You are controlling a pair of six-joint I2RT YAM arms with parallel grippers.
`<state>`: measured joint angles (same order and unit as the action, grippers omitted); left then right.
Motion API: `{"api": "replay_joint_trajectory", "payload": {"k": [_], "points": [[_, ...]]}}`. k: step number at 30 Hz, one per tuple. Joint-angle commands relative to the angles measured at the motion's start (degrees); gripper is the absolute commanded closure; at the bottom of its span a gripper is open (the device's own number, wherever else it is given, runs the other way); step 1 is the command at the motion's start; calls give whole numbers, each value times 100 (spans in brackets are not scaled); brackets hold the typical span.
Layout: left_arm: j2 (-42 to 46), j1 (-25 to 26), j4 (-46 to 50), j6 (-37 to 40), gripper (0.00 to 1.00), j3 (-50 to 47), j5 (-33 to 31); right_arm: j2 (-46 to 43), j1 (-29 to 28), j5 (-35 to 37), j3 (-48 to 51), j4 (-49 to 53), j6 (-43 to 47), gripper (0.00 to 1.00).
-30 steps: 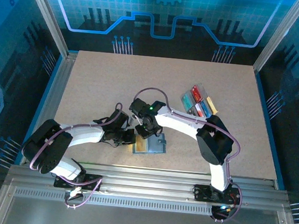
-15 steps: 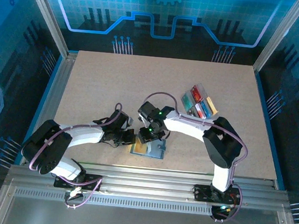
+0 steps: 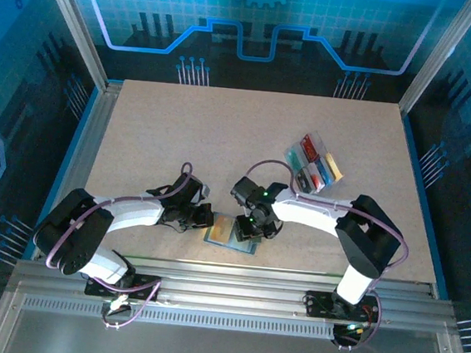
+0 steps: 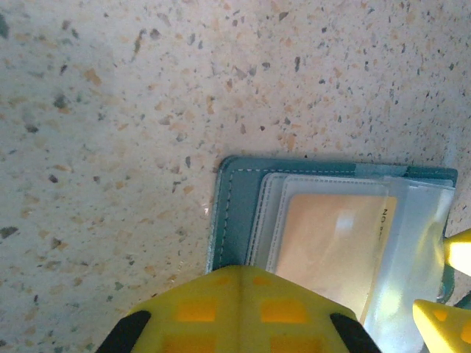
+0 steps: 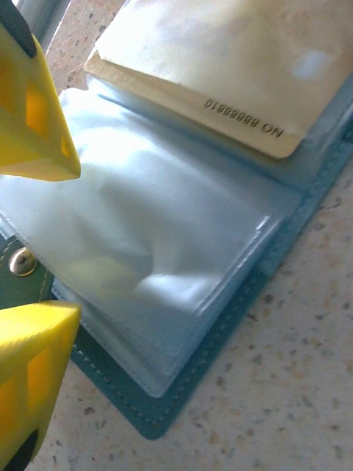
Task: Put the credit cards into the card holder
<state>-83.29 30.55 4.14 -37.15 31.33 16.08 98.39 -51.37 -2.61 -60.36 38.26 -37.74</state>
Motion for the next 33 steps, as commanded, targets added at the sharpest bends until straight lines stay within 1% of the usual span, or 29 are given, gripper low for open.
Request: {"api": "replay_joint_trajectory", "payload": {"k": [1, 5, 13, 24, 25, 26, 29, 30, 31, 33], "points": [[-159, 39, 352, 22, 100, -176, -191, -235, -67, -357, 168, -192, -304, 52], [-210, 39, 319, 23, 100, -171, -157, -65, -65, -402, 58, -204, -325, 51], [-96, 39, 386, 39, 100, -206, -207, -78, 61, -664, 200, -365, -446, 52], [-145, 39, 282, 6, 100, -268, -159, -54, 227, -1146, 230, -949, -621, 51], [-133, 38, 288, 3, 100, -276, -175, -61, 228, -1197, 245, -990, -677, 51], [-120, 39, 289, -3, 100, -286, -175, -74, 234, -1251, 277, -1032, -739, 48], [-109, 39, 277, -4, 100, -303, -180, -223, 250, -1479, 516, -1267, -1015, 47], [-117, 39, 269, -8, 100, -303, -181, -300, 247, -1522, 606, -1327, -1111, 45], [-131, 39, 239, -13, 100, -305, -175, -364, 245, -1527, 691, -1365, -1188, 43], [-176, 39, 195, -19, 100, -303, -148, -413, 243, -1534, 843, -1380, -1270, 42]]}}
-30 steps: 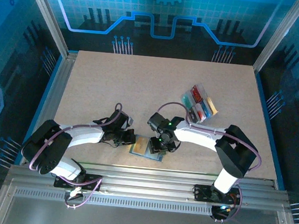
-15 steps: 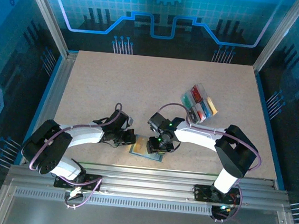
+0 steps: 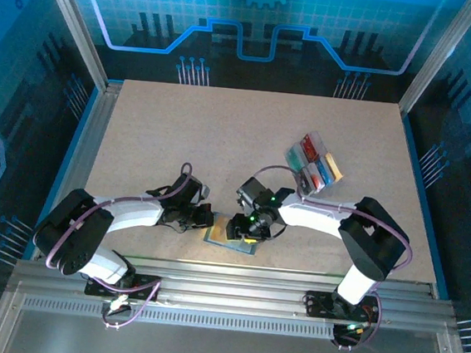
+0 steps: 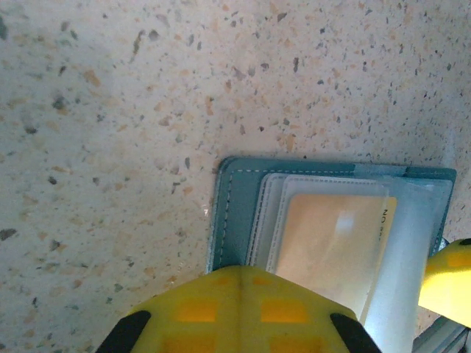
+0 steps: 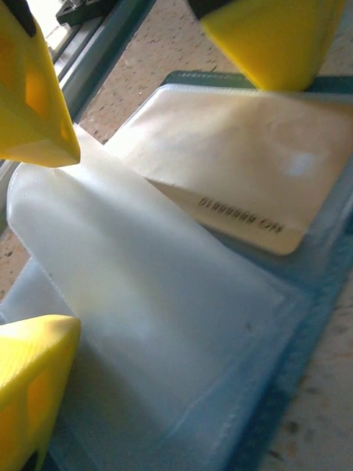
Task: Put the credit cards into the card holder
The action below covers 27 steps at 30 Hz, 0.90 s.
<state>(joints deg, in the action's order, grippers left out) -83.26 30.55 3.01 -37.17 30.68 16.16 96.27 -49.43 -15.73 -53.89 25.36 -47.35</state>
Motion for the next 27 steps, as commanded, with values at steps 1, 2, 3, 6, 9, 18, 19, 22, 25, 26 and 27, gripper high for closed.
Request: {"api": "replay_joint_trajectory", "payload": {"k": [1, 2, 3, 6, 9, 18, 19, 22, 25, 26, 27], "points": [[-202, 39, 282, -20, 100, -229, -150, -196, 51, -245, 280, -122, -346, 42], [-224, 35, 273, -19, 100, -229, -140, -196, 49, -293, 317, -192, -398, 42], [-242, 38, 264, -21, 100, -222, -127, -210, 48, -361, 519, -283, -464, 42], [-252, 37, 232, -23, 100, -229, -122, -223, 46, -510, 721, -561, -585, 42], [-254, 39, 236, -11, 100, -229, -117, -166, 47, -678, 709, -657, -627, 41], [-213, 39, 218, -34, 100, -279, -121, -76, 292, -748, 669, -1103, -799, 40], [-199, 39, 219, -36, 100, -289, -121, -106, 342, -720, 678, -1153, -823, 40], [-190, 39, 226, -28, 100, -286, -122, -177, 468, -551, 617, -1192, -799, 42], [-183, 39, 218, -36, 100, -299, -133, -174, 569, -460, 525, -1177, -750, 43], [-182, 35, 218, -36, 100, -299, -130, -170, 602, -451, 504, -1174, -741, 44], [-179, 39, 218, -44, 100, -307, -130, -184, 629, -441, 510, -1199, -741, 45]]}}
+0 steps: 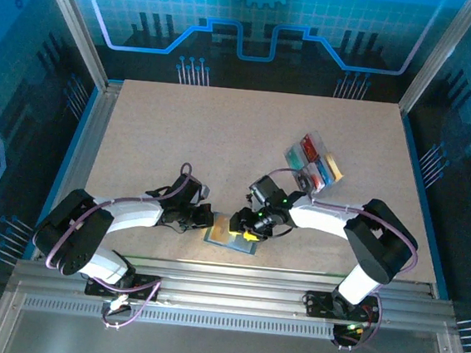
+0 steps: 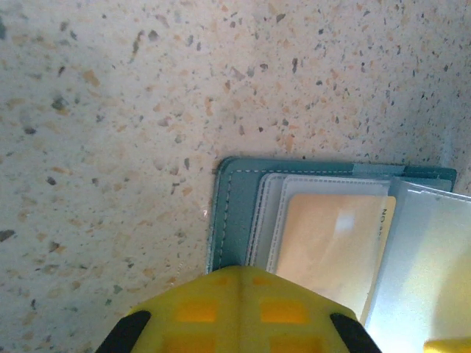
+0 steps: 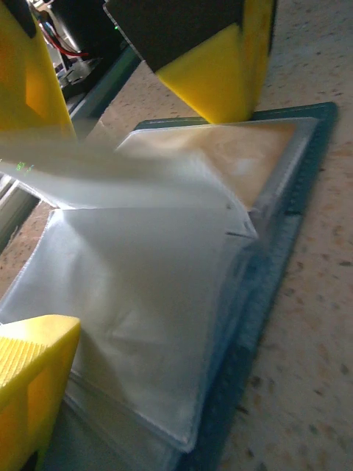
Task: Put the credit cards into the card holder
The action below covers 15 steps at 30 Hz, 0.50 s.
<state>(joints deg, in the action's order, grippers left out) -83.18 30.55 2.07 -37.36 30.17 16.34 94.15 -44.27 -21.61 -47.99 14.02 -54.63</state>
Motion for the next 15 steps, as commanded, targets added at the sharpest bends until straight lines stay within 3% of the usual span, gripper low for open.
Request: {"api": "replay_joint_trajectory", "payload": {"k": [1, 6, 9, 12, 15], "points": [[-178, 37, 304, -36, 100, -266, -146, 12, 134, 156, -71, -104, -17, 45], [-159, 39, 292, -60, 100, -300, -163, -46, 121, 216, -126, -80, 76, 47], [-164, 37, 279, -60, 100, -303, -158, -106, -9, 582, -365, 359, 267, 52], [-164, 39, 273, -67, 100, -302, -157, -143, -113, 870, -598, 724, 443, 64], [-147, 39, 277, -78, 100, -309, -157, -76, -133, 1117, -804, 1091, 572, 85]]}}
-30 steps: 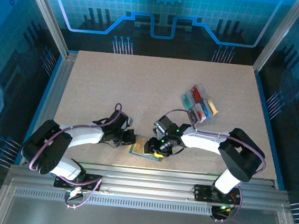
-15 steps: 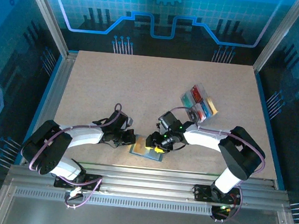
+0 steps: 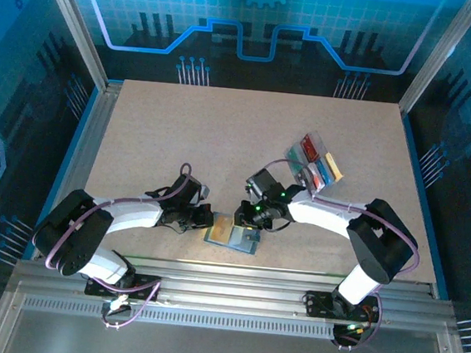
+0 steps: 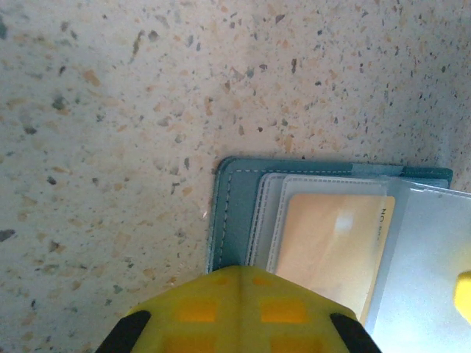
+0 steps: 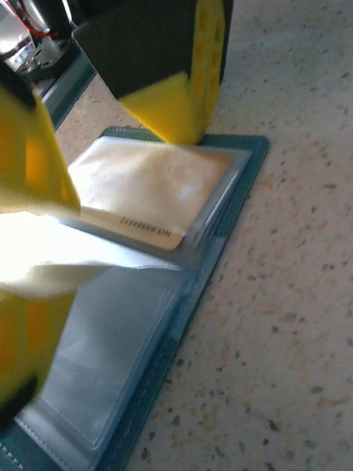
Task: Put the credit cards into the card holder
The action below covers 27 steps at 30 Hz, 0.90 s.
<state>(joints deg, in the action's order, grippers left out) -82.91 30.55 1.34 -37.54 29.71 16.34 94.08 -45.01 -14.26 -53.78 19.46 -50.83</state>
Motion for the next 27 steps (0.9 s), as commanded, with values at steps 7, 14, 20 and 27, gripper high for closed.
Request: {"api": "replay_joint_trajectory", "payload": {"k": [7, 14, 20, 27], "points": [[61, 148, 310, -251, 100, -308, -113, 112, -29, 1047, -726, 1313, 661, 100], [-65, 288, 77, -534, 100, -281, -142, 368, -90, 738, -1181, 1284, 1027, 100], [-104, 361, -79, -701, 100, -273, -122, 833, -190, 184, -1326, 839, 955, 100], [95, 360, 127, -676, 99, -204, -143, 1222, -234, -407, -1284, 171, 816, 99]]}}
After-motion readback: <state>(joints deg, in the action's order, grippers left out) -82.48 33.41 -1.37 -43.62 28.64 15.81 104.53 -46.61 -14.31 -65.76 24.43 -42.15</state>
